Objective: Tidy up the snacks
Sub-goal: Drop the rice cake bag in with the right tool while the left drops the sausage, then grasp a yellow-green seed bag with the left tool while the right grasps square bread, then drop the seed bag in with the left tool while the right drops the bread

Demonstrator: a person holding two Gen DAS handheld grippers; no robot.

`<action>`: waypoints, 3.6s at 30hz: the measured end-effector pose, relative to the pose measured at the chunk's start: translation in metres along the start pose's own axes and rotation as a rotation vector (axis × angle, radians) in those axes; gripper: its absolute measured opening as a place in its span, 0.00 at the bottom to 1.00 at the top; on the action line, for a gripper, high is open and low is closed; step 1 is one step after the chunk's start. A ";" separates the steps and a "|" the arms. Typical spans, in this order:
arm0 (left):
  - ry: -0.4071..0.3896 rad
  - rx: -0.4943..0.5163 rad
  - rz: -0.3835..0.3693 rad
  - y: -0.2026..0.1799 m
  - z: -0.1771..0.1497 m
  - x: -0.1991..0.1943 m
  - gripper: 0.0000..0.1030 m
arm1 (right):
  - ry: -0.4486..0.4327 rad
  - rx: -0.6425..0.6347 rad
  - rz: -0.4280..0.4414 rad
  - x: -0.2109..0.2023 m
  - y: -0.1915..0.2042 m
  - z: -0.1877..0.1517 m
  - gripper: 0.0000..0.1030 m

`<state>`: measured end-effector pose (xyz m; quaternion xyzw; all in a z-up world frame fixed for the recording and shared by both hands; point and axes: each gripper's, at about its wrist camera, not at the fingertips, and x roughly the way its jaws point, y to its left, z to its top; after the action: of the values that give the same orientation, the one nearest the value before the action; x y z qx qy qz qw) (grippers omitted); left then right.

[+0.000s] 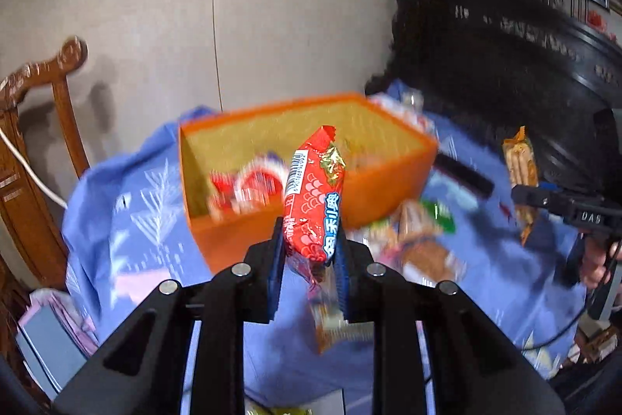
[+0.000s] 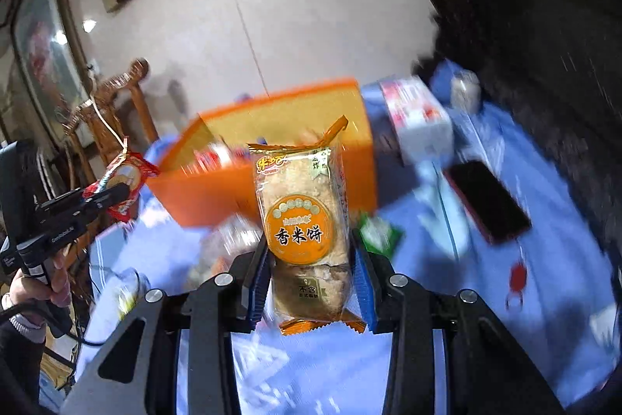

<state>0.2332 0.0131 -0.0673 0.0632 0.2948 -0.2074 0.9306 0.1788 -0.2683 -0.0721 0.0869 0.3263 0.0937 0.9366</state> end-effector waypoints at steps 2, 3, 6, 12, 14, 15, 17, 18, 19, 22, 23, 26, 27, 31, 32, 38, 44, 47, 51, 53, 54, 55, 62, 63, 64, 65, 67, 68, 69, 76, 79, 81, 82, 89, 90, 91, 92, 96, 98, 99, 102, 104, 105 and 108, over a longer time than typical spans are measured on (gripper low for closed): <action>-0.023 -0.001 0.004 0.002 0.018 -0.001 0.21 | -0.042 -0.019 0.027 0.002 0.009 0.024 0.37; -0.039 0.006 0.012 0.003 0.033 0.001 0.21 | -0.062 -0.032 0.035 0.004 0.014 0.035 0.37; -0.080 0.032 0.067 0.006 0.073 0.013 0.22 | -0.131 -0.078 0.047 0.017 0.028 0.077 0.37; -0.108 -0.135 0.221 0.018 0.101 0.018 0.96 | -0.143 -0.016 0.075 0.039 0.034 0.117 0.93; -0.123 -0.147 0.205 0.014 0.089 0.008 0.96 | -0.151 -0.007 0.059 0.030 0.031 0.101 0.97; -0.120 -0.147 0.216 0.011 0.077 0.004 0.96 | -0.117 -0.006 0.036 0.031 0.028 0.090 0.97; -0.091 -0.142 0.249 0.006 0.058 -0.001 0.96 | -0.043 0.004 0.014 0.035 0.021 0.068 0.97; -0.069 -0.140 0.268 0.004 0.045 -0.003 0.96 | -0.014 0.006 0.014 0.037 0.018 0.056 0.97; -0.053 -0.140 0.277 0.002 0.036 -0.005 0.96 | 0.015 0.005 0.011 0.040 0.015 0.044 0.97; -0.011 -0.150 0.280 0.000 0.001 -0.015 0.96 | 0.121 0.011 -0.021 0.054 0.006 0.001 0.97; 0.001 -0.159 0.284 0.002 -0.010 -0.019 0.96 | 0.142 0.022 -0.027 0.058 0.003 -0.008 0.97; 0.030 -0.181 0.284 0.005 -0.041 -0.033 0.96 | 0.201 0.041 -0.061 0.074 -0.005 -0.032 0.97; 0.036 -0.190 0.288 0.007 -0.053 -0.040 0.96 | 0.215 0.034 -0.075 0.079 -0.005 -0.036 0.97; 0.072 -0.221 0.308 0.023 -0.089 -0.053 0.96 | 0.262 0.005 -0.088 0.101 0.001 -0.047 0.95; 0.082 -0.230 0.311 0.026 -0.096 -0.054 0.96 | 0.269 -0.005 -0.087 0.104 0.003 -0.047 0.95; 0.183 -0.259 0.329 0.040 -0.151 -0.049 0.96 | 0.329 -0.079 -0.103 0.133 0.018 -0.055 0.93; 0.273 -0.175 0.312 0.041 -0.180 -0.019 0.96 | 0.354 -0.139 -0.124 0.150 0.022 -0.065 0.81; 0.315 -0.176 0.260 0.050 -0.191 0.000 0.96 | 0.340 -0.166 -0.136 0.148 0.024 -0.067 0.76; 0.324 -0.204 0.187 0.054 -0.193 0.015 0.96 | 0.338 -0.155 -0.139 0.142 0.021 -0.069 0.76; 0.324 -0.192 0.180 0.052 -0.193 0.018 0.96 | 0.338 -0.133 -0.138 0.133 0.018 -0.073 0.76; 0.320 -0.188 0.175 0.050 -0.193 0.017 0.94 | 0.336 -0.125 -0.138 0.129 0.017 -0.074 0.76; 0.313 -0.186 0.169 0.049 -0.193 0.016 0.91 | 0.335 -0.117 -0.140 0.124 0.016 -0.076 0.76; 0.259 -0.256 0.129 0.049 -0.197 -0.008 0.71 | 0.303 -0.092 -0.163 0.087 0.006 -0.090 0.76; 0.256 -0.267 0.121 0.049 -0.198 -0.011 0.70 | 0.300 -0.088 -0.163 0.084 0.005 -0.092 0.76; 0.254 -0.273 0.110 0.048 -0.198 -0.013 0.69 | 0.301 -0.083 -0.159 0.082 0.005 -0.093 0.76; 0.249 -0.284 0.088 0.046 -0.198 -0.016 0.68 | 0.301 -0.082 -0.160 0.080 0.005 -0.094 0.76; 0.256 -0.274 0.069 0.041 -0.199 -0.017 0.68 | 0.303 -0.079 -0.159 0.081 0.002 -0.092 0.76; 0.274 -0.254 0.079 0.036 -0.201 -0.014 0.75 | 0.307 -0.074 -0.153 0.078 0.003 -0.096 0.76; 0.293 -0.223 0.092 0.029 -0.203 -0.010 0.84 | 0.310 -0.067 -0.147 0.078 0.003 -0.097 0.76; 0.340 -0.083 0.120 0.004 -0.202 0.006 0.94 | 0.309 -0.062 -0.119 0.068 0.011 -0.106 0.76; 0.329 -0.073 0.122 0.004 -0.202 0.004 0.85 | 0.300 -0.058 -0.117 0.065 0.012 -0.106 0.76; 0.320 -0.064 0.113 0.000 -0.202 0.002 0.76 | 0.295 -0.052 -0.119 0.063 0.011 -0.105 0.76; 0.319 -0.061 0.118 -0.004 -0.202 0.000 0.75 | 0.293 -0.049 -0.122 0.061 0.010 -0.105 0.76; 0.303 -0.059 0.083 -0.016 -0.205 -0.027 0.74 | 0.271 -0.043 -0.126 0.053 0.008 -0.101 0.76; 0.299 -0.059 0.074 -0.017 -0.204 -0.032 0.74 | 0.266 -0.042 -0.130 0.052 0.008 -0.101 0.76; 0.289 -0.059 0.061 -0.017 -0.202 -0.040 0.74 | 0.260 -0.040 -0.134 0.050 0.006 -0.099 0.76; 0.282 -0.056 0.051 -0.015 -0.200 -0.048 0.74 | 0.255 -0.037 -0.136 0.049 0.004 -0.097 0.76; 0.243 -0.071 0.043 -0.006 -0.186 -0.077 0.74 | 0.233 -0.030 -0.166 0.046 -0.004 -0.089 0.76; 0.208 -0.089 0.042 0.001 -0.173 -0.089 0.74 | 0.217 -0.013 -0.170 0.042 -0.009 -0.082 0.76; 0.192 -0.099 0.044 0.005 -0.167 -0.092 0.74 | 0.208 -0.007 -0.169 0.039 -0.011 -0.077 0.76; 0.138 -0.128 0.056 0.013 -0.138 -0.095 0.74 | 0.163 -0.001 -0.150 0.029 -0.009 -0.059 0.76; 0.093 -0.144 0.052 0.017 -0.111 -0.091 0.75 | 0.115 -0.020 -0.136 0.021 -0.001 -0.041 0.76; 0.077 -0.146 0.050 0.020 -0.101 -0.088 0.75 | 0.098 -0.026 -0.130 0.019 0.003 -0.035 0.76; 0.016 -0.148 0.052 0.023 -0.058 -0.074 0.75 | 0.027 -0.047 -0.093 0.012 0.016 -0.002 0.76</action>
<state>0.1577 0.0737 -0.0718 0.0034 0.3151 -0.1601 0.9354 0.1849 -0.2497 -0.0772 0.0486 0.3401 0.0587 0.9373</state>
